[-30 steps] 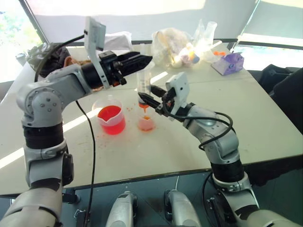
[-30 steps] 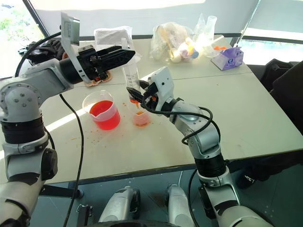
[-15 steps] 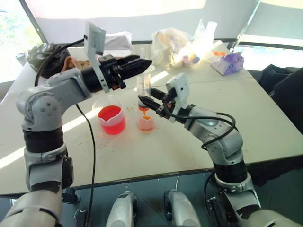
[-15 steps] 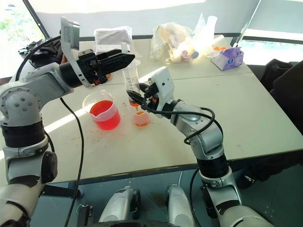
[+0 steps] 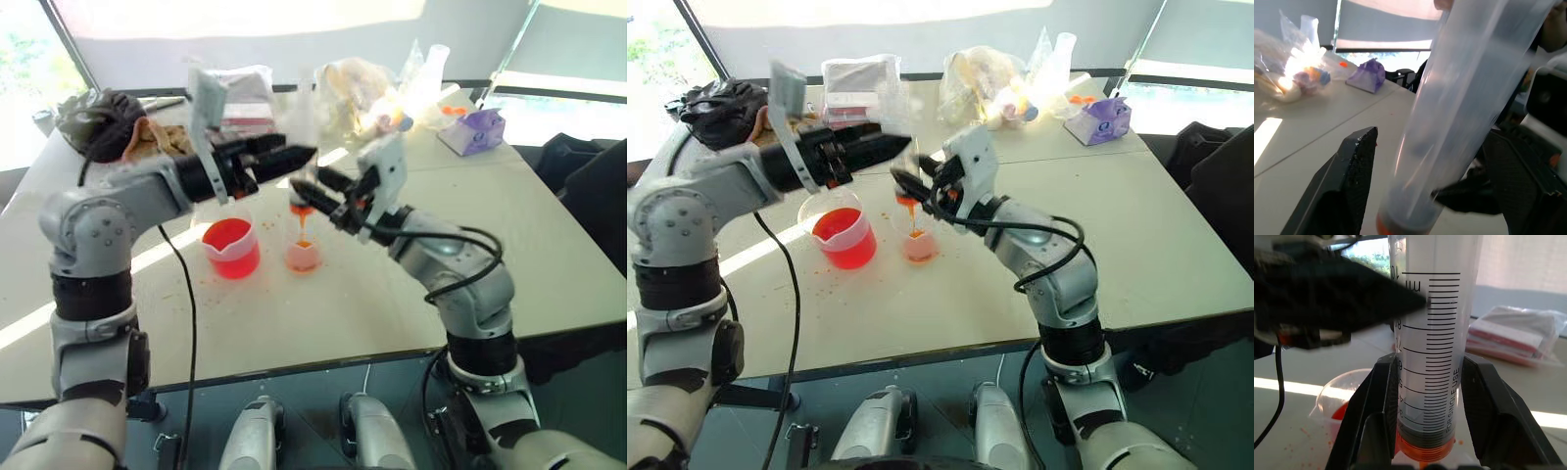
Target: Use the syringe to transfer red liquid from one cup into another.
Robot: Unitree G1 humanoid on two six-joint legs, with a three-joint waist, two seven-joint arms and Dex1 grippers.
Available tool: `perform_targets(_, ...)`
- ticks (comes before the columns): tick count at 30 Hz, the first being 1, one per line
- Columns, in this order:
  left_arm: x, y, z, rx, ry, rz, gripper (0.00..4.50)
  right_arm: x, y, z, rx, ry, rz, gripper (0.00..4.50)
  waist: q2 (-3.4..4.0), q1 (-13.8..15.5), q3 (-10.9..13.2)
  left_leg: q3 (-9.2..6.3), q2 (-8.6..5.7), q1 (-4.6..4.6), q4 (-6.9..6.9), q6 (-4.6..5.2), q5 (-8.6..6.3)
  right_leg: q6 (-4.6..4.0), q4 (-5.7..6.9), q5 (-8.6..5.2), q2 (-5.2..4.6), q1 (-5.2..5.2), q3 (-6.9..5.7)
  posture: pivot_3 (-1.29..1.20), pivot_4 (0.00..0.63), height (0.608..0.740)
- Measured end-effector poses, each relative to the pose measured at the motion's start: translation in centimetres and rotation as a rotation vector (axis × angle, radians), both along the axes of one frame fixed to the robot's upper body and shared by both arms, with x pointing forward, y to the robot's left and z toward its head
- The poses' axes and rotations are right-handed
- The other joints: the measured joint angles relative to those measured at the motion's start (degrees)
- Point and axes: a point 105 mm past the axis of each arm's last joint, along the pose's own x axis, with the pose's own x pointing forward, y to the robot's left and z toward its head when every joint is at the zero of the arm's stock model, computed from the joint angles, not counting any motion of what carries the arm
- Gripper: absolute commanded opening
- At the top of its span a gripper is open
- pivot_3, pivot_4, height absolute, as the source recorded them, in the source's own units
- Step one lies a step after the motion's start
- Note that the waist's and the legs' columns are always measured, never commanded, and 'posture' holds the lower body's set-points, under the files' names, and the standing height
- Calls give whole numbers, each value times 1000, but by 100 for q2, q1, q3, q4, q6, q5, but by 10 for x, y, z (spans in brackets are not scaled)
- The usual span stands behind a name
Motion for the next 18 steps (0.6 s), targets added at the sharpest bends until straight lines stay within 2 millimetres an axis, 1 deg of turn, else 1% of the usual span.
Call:
perform_targets(8, 0, 1, 2, 5, -9, 8, 4474, -1, 0, 0, 10, 9, 12, 1324, 1, 1, 0, 2, -1, 1, 0, 0, 0, -7, 1, -4, 0, -1, 2, 0, 150, 740)
perform_targets(13, -1, -1, 14, -13, -32, -7, 4474, -6, 2, 3, 42, 24, 33, 1324, 1, 1, 0, 1, 0, 1, 1, 0, 0, -4, 1, -2, 0, 0, 1, 0, 150, 740)
perform_targets(18, -2, 3, 30, -49, -55, -9, 4474, -8, 5, -2, 44, 77, 56, 1324, 1, -4, 0, 1, 0, 1, 1, 0, 0, -4, 1, -2, 0, 0, 2, 0, 150, 740)
